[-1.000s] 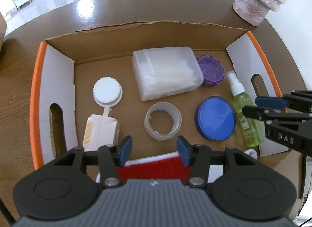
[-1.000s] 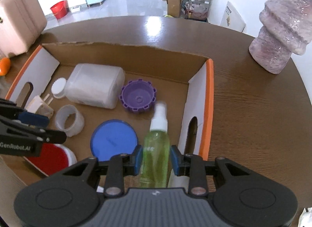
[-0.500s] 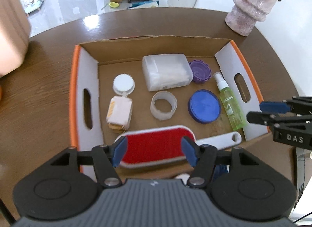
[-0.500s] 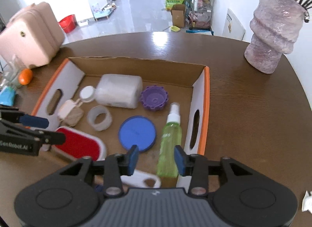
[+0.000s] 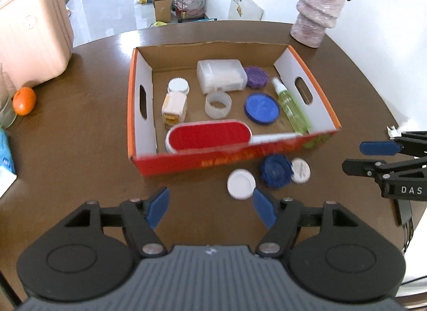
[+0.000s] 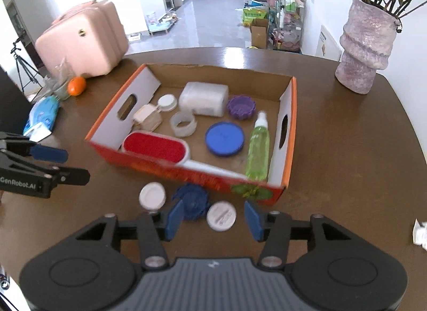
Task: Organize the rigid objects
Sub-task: 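Withdraw both tools from the box toward the remaining caps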
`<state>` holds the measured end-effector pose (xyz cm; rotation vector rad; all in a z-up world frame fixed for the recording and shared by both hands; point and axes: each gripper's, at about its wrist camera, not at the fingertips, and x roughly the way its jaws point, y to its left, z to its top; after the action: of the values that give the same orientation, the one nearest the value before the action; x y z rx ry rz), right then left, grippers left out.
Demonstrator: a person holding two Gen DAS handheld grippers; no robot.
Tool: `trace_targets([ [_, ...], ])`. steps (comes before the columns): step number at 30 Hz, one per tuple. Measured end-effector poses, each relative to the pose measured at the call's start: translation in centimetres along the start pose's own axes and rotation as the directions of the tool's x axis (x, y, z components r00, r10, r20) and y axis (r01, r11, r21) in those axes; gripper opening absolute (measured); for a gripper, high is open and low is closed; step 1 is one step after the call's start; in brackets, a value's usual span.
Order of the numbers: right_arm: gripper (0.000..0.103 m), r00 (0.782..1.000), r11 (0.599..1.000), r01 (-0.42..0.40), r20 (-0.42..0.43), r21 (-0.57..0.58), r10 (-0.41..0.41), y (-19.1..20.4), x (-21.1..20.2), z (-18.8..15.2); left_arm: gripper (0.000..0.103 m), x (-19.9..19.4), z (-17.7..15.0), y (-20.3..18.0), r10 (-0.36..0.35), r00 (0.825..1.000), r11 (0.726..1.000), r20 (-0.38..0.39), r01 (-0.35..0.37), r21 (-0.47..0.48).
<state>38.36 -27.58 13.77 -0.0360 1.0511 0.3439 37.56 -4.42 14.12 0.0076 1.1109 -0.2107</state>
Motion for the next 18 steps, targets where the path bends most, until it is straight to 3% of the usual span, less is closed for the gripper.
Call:
trace_targets([
  [8, 0.052, 1.000, 1.000, -0.010, -0.006, -0.005, 0.010, 1.3, -1.2, -4.6, 0.073, -2.2, -5.3, -0.5, 0.000, 1.000, 1.000, 0.023, 0.000, 0.006],
  [18, 0.052, 1.000, 1.000, -0.006, -0.025, -0.002, 0.006, 1.9, -1.9, -7.9, 0.073, -2.5, -8.2, -1.5, 0.000, 1.000, 1.000, 0.006, 0.000, 0.022],
])
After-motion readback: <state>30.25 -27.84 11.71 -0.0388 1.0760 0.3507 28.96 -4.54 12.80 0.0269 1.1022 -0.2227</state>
